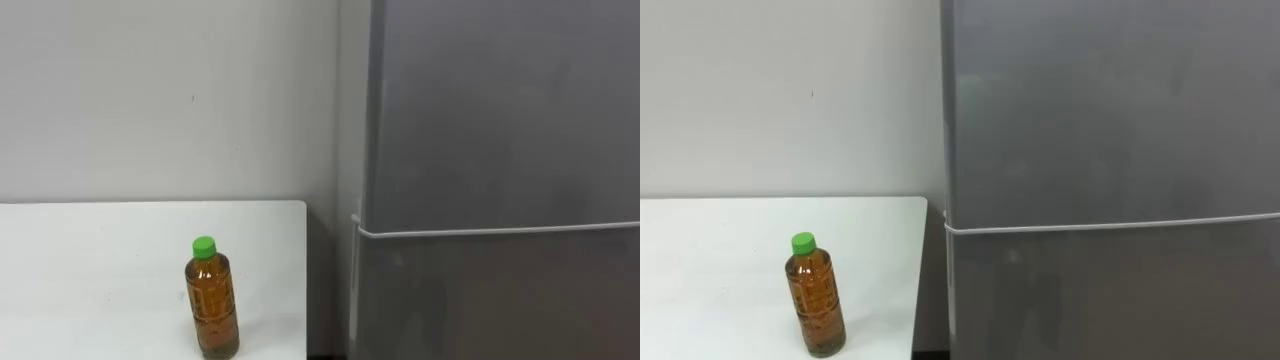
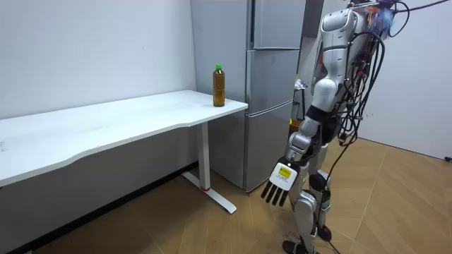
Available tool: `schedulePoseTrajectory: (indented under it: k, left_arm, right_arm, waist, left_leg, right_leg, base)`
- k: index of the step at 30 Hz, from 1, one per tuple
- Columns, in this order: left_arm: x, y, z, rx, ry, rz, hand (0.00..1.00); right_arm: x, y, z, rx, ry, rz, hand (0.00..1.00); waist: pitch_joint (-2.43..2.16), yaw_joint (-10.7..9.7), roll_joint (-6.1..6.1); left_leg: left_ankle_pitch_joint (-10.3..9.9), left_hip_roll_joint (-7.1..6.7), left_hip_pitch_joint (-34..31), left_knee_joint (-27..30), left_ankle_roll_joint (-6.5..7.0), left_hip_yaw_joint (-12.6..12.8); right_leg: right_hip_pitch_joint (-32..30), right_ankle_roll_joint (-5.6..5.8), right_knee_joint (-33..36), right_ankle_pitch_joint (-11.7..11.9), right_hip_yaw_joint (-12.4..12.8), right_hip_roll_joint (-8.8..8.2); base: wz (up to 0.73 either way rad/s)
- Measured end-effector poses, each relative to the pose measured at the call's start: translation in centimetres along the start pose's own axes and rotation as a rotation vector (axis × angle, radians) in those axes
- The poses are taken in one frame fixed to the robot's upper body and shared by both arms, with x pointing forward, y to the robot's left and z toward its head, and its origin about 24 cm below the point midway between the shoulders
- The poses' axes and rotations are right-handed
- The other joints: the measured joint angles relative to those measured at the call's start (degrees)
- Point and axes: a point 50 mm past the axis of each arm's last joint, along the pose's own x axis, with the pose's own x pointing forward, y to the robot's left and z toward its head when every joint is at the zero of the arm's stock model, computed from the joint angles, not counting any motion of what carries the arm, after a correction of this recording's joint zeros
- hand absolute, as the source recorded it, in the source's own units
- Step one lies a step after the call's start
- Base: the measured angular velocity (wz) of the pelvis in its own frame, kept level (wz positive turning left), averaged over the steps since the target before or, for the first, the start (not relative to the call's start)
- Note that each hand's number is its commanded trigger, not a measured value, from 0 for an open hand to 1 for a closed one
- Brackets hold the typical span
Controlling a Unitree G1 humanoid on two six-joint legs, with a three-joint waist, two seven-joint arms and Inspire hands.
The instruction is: Put the bottle in the upper fridge
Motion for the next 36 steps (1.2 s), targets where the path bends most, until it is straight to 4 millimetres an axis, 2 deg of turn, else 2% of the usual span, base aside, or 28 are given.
schedulePoseTrajectory:
  k: [13, 26, 29, 31, 36]
  left_arm:
    - [0.0, 0.1, -0.4, 0.014, 0.026, 0.004, 0.0]
    - [-0.1, 0.3, -1.0, 0.004, 0.048, 0.007, 0.0]
    - [-0.2, 0.5, -1.5, -0.029, 0.061, 0.014, 0.0]
    - [-0.2, 0.5, -1.6, -0.11, 0.071, 0.024, 0.0]
    - [-0.2, 1.0, -1.0, -0.229, 0.059, 0.069, 0.0]
  right_arm:
    - [0.0, -0.1, -0.1, 0.002, 0.006, 0.008, 0.0]
    - [0.0, 0.0, -0.2, 0.011, 0.021, 0.007, 0.0]
    - [0.0, 0.1, -0.3, 0.034, 0.022, 0.003, 0.0]
    - [0.0, 0.1, -0.3, 0.043, 0.022, 0.001, 0.0]
    - [-0.1, -0.3, -0.4, 0.043, 0.023, -0.005, 0.0]
  waist:
    - [-0.05, -0.3, 0.21]
    - [-0.02, 0.0, -0.08]
    - [0.01, 0.4, -0.19]
    - [0.01, 0.5, -0.19]
    - [0.02, 0.6, 0.49]
  left_leg:
    - [-0.1, -0.01, -0.8, 0.1, -0.01, -0.2]
    - [-0.1, 0.01, -0.5, 0.3, -0.01, -0.2]
    - [-0.3, 0.09, 0.0, 0.1, -0.07, -0.2]
    - [-0.3, 0.1, 0.0, 0.3, -0.06, -0.2]
    - [-1.1, 0.32, -0.6, 2.0, 0.08, -0.3]
  right_leg:
    - [-0.1, 0.0, 0.0, 0.0, -0.1, -0.05]
    - [0.1, 0.0, 0.0, 0.0, -0.2, -0.03]
    - [0.8, 0.01, -0.1, 0.0, -0.1, 0.08]
    - [0.9, 0.01, -0.1, 0.0, -0.2, 0.06]
    - [0.7, 0.01, 0.0, 0.0, -0.2, 0.11]
  base:
    - [0.01]
    - [0.0]
    - [0.0]
    - [0.0]
    - [0.01]
